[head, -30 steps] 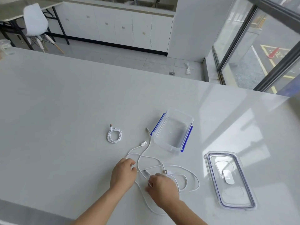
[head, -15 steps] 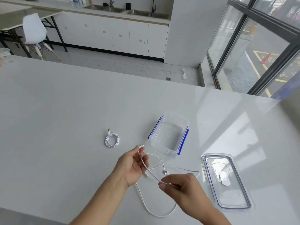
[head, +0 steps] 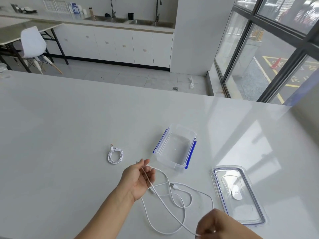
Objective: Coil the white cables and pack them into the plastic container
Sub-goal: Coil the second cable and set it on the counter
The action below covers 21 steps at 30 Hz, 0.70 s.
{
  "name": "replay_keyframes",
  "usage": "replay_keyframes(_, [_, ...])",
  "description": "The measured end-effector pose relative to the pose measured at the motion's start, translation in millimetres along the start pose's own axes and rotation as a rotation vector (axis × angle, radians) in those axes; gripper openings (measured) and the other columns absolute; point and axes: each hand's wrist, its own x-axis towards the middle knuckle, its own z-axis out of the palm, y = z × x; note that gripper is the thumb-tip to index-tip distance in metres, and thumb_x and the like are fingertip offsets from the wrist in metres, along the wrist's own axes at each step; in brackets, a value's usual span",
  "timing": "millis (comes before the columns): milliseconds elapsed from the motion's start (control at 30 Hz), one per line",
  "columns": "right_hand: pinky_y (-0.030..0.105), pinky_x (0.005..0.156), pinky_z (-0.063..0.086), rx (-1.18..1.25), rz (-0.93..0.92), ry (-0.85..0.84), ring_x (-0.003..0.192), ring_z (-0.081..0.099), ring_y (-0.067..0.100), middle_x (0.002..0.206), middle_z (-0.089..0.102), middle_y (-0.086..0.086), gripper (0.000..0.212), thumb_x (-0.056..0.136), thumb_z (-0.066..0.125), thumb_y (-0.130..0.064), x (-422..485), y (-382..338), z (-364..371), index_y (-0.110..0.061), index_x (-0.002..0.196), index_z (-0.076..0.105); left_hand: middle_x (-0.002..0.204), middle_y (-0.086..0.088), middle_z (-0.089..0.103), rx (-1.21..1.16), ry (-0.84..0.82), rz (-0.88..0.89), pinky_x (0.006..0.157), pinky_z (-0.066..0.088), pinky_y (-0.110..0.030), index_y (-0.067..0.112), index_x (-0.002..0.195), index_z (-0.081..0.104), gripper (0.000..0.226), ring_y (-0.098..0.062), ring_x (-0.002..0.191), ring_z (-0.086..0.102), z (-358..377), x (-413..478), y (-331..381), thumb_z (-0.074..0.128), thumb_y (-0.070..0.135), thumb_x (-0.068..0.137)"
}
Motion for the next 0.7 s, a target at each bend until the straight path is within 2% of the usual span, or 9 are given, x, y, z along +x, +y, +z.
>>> replay_keyframes(100, [0.016,0.060,0.034,0.143,-0.051,-0.087,0.059,0.050,0.001,0.058,0.055,-0.011,0.040,0.081,0.074,-0.056,5.3,3.3,-10.8,-0.016,0.082,0.077,0.050,0.000,0.049,0.099,-0.053,-0.014,0.038,0.048,-0.023,0.005,0.114,0.064,0.032,-0.015,0.040,0.057,4.7,-3.6,-5.8,0.048,0.032,0.104])
replay_keyframes(167, [0.014,0.058,0.036,0.068,-0.047,-0.009,0.057,0.048,-0.001,0.057,0.055,-0.011,0.043,0.083,0.068,-0.064,15.5,7.5,-10.5,-0.023,0.084,0.079,0.050,0.000,0.043,0.207,-0.138,0.014,0.038,0.041,-0.024,0.005,0.112,0.068,0.044,-0.016,0.039,0.049,9.5,-7.0,-7.6,0.047,0.042,0.103])
replay_keyframes(233, [0.012,0.056,0.036,-0.123,0.005,0.088,0.055,0.050,-0.002,0.055,0.057,-0.016,0.041,0.086,0.062,-0.064,26.4,16.1,-5.0,-0.026,0.082,0.076,0.051,-0.002,0.040,0.269,-0.211,0.063,0.041,0.043,-0.028,0.005,0.114,0.070,0.045,-0.019,0.042,0.048,15.0,-11.2,-5.8,0.048,0.043,0.102])
replay_keyframes(300, [0.013,0.054,0.037,-0.241,0.069,0.165,0.053,0.052,-0.002,0.055,0.059,-0.014,0.040,0.090,0.060,-0.059,35.6,20.5,-2.8,-0.024,0.075,0.072,0.055,-0.005,0.048,0.302,-0.286,0.088,0.048,0.049,-0.031,0.005,0.119,0.069,0.041,-0.023,0.048,0.056,20.7,-18.3,-2.5,0.051,0.036,0.100])
replay_keyframes(367, [0.016,0.053,0.036,-0.242,0.120,0.276,0.050,0.049,0.002,0.053,0.054,-0.005,0.043,0.094,0.058,-0.053,44.7,18.4,-7.5,-0.022,0.066,0.065,0.061,-0.011,0.060,0.366,-0.393,0.077,0.052,0.053,-0.033,0.001,0.115,0.070,0.039,-0.028,0.053,0.063,25.4,-29.1,0.2,0.053,0.031,0.096])
replay_keyframes(433, [0.022,0.051,0.038,-0.083,0.149,0.424,0.045,0.045,0.005,0.050,0.049,-0.006,0.044,0.097,0.058,-0.046,53.3,9.5,-19.3,-0.016,0.065,0.064,0.072,-0.019,0.070,0.498,-0.549,0.018,0.058,0.056,-0.036,-0.001,0.106,0.072,0.035,-0.034,0.061,0.069,29.0,-40.7,2.8,0.056,0.027,0.093])
replay_keyframes(533, [0.027,0.046,0.041,0.333,0.094,0.521,0.042,0.040,0.012,0.052,0.045,-0.005,0.044,0.098,0.059,-0.040,59.7,-20.6,-45.9,-0.013,0.063,0.064,0.090,-0.027,0.075,0.888,-0.689,-0.060,0.066,0.058,-0.038,-0.003,0.104,0.070,0.036,-0.038,0.072,0.073,38.2,-55.0,3.3,0.051,0.028,0.097])
replay_keyframes(600, [0.026,0.045,0.039,0.483,-0.002,0.505,0.041,0.036,0.012,0.049,0.041,-0.007,0.044,0.099,0.059,-0.039,58.8,-45.0,-62.4,-0.016,0.062,0.062,0.095,-0.026,0.077,1.139,-0.648,-0.042,0.064,0.057,-0.034,-0.002,0.105,0.069,0.038,-0.036,0.073,0.073,44.5,-58.2,-1.0,0.048,0.028,0.100])
replay_keyframes(700, [0.024,0.045,0.041,0.451,-0.121,0.453,0.041,0.037,0.010,0.044,0.040,-0.014,0.046,0.098,0.059,-0.041,52.9,-73.5,-73.0,-0.019,0.058,0.063,0.095,-0.023,0.078,1.264,-0.548,0.000,0.064,0.057,-0.035,0.000,0.109,0.068,0.035,-0.036,0.079,0.074,50.9,-58.3,-6.1,0.044,0.026,0.103])
